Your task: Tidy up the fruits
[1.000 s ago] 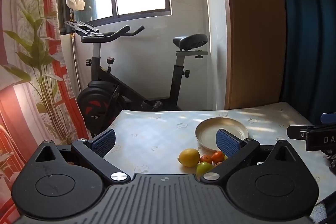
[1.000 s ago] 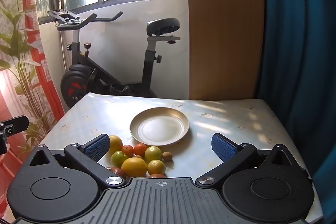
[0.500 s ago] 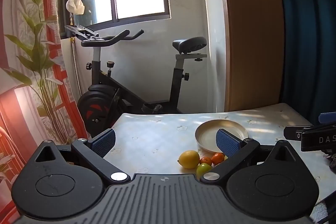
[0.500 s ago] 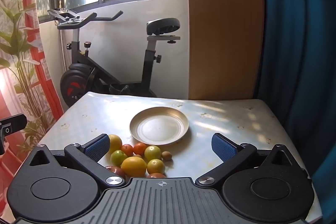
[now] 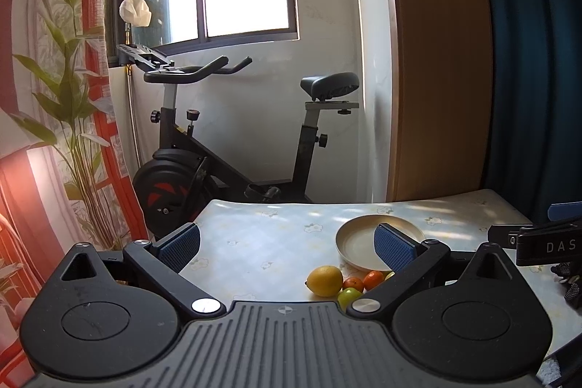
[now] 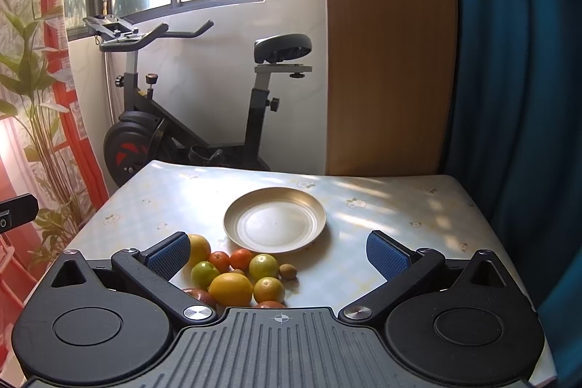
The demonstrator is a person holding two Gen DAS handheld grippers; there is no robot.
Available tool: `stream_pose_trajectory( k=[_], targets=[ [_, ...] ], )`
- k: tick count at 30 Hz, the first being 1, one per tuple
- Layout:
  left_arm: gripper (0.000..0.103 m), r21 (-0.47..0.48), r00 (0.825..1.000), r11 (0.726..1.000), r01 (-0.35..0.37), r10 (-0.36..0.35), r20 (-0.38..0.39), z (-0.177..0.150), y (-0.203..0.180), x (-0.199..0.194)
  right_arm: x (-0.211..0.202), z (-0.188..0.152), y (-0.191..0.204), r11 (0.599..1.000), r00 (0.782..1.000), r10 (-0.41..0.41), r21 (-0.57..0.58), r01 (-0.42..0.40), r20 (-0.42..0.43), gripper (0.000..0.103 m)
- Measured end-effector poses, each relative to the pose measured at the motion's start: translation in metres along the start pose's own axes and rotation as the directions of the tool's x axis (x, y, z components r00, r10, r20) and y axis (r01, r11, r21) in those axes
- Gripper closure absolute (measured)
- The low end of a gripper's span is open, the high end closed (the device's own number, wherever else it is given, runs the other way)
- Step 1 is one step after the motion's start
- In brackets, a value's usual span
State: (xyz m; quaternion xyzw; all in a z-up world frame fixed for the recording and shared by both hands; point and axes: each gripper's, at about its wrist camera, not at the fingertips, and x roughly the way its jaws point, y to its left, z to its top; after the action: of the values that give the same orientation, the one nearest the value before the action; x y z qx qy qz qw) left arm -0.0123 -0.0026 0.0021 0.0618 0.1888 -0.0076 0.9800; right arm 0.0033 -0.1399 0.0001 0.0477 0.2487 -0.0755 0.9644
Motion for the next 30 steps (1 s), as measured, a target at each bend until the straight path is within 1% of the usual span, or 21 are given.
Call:
stream_pose_trajectory(
  k=[30],
  targets=[
    [0.000, -0.003, 1.000, 1.000, 0.003, -0.003, -0.004, -0.0011, -0.0005, -0.0011, -0.0006, -0.0002, 0.0005, 1.000, 1.000, -0.001, -0.002, 0.001, 0.002, 0.000]
  ],
)
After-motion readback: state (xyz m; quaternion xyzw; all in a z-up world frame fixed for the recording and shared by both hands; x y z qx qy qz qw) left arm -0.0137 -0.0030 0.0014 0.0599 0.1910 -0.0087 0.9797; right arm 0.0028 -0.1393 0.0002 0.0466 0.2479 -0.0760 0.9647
